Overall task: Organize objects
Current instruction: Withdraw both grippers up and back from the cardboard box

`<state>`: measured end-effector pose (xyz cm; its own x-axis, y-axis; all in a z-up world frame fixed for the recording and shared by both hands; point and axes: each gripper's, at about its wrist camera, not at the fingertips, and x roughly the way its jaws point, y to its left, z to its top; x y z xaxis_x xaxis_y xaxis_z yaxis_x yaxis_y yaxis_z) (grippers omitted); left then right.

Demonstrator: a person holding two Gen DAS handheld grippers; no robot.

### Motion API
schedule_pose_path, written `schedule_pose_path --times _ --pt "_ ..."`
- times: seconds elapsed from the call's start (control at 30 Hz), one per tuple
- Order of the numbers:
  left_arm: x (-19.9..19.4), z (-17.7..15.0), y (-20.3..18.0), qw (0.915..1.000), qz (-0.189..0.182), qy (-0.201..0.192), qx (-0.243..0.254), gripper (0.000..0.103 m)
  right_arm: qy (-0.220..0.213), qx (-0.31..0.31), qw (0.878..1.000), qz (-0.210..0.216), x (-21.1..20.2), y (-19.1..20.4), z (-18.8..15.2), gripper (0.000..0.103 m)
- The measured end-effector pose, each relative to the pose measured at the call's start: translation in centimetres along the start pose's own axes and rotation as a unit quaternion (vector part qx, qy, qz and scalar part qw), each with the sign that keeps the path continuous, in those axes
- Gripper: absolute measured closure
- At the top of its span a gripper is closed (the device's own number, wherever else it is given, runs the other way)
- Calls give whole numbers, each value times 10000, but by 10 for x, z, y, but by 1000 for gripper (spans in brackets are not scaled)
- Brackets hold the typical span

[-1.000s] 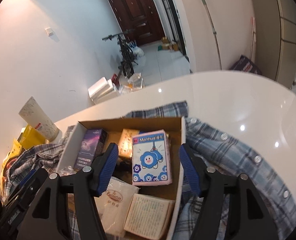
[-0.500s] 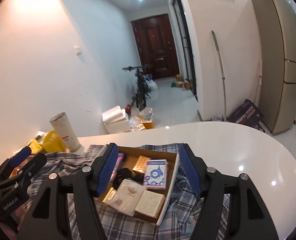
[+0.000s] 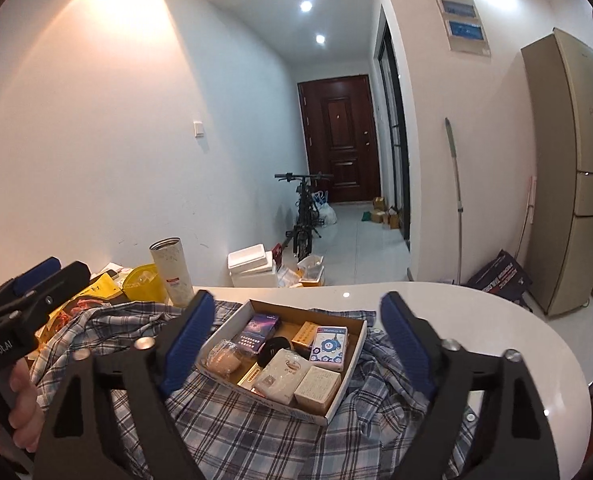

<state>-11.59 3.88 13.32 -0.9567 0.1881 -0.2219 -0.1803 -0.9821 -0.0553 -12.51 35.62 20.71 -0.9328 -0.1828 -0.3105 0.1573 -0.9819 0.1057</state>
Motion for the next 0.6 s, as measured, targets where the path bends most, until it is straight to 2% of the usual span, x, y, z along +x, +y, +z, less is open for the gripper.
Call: schedule_pose_path --times 0.03,0.07,0.1,0.23,0.6 --pt "-3 0 -1 10000 -21 -25 34 5 11 -27 9998 -201 -4 1 0 0" --pt "-6 0 -2 9999 44 -110 69 0 11 -27 9998 -201 -4 1 0 0" --pt "-11 -1 -3 9997 131 -180 79 0 -51 -37 9994 -342 -12 2 0 0" --pt "-31 -2 -3 9975 481 -516 80 0 -241 -113 9985 -481 -28 2 1 0" --pt "-88 0 -21 9944 387 -928 323 0 -470 -184 9981 -350 -65 8 3 0"
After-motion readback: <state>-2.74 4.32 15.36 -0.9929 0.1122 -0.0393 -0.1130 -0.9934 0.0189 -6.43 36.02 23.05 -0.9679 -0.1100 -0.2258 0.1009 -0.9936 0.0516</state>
